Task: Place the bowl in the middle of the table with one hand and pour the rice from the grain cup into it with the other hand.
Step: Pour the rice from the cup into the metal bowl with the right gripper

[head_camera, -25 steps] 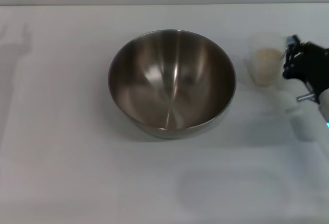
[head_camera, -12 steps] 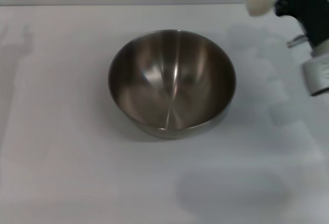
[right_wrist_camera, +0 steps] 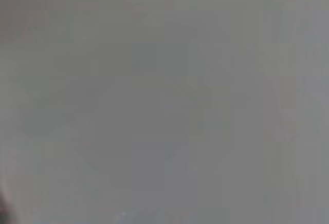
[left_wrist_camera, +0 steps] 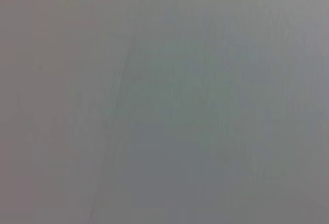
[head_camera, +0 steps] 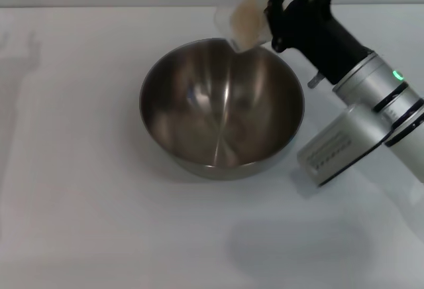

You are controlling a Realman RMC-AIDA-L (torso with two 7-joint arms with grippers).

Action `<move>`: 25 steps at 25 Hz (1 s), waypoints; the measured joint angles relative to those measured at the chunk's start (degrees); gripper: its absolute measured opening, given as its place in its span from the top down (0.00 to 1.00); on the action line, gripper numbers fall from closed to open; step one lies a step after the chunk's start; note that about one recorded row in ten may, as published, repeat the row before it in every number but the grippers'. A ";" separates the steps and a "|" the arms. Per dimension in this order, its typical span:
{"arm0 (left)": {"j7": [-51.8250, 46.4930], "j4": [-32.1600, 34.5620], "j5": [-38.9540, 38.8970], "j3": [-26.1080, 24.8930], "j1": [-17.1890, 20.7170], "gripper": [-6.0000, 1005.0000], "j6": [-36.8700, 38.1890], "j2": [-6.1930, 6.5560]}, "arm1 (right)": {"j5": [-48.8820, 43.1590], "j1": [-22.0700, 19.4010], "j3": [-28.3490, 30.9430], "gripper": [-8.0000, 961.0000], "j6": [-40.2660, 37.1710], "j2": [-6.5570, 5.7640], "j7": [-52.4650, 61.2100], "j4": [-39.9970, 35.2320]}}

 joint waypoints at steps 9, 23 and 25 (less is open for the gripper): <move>0.01 -0.08 0.00 -0.17 -0.13 0.52 0.16 -0.07 | -2.77 0.63 -4.23 0.97 3.65 -0.08 -21.98 -0.48; 0.01 0.16 0.00 -2.29 0.34 0.52 0.08 -0.89 | -9.34 1.93 -5.12 0.97 1.07 -0.33 -33.22 -3.29; 0.01 0.16 -0.01 -2.31 0.31 0.52 -0.07 -0.89 | -10.21 2.47 -5.13 0.97 1.04 -0.34 -34.09 -4.07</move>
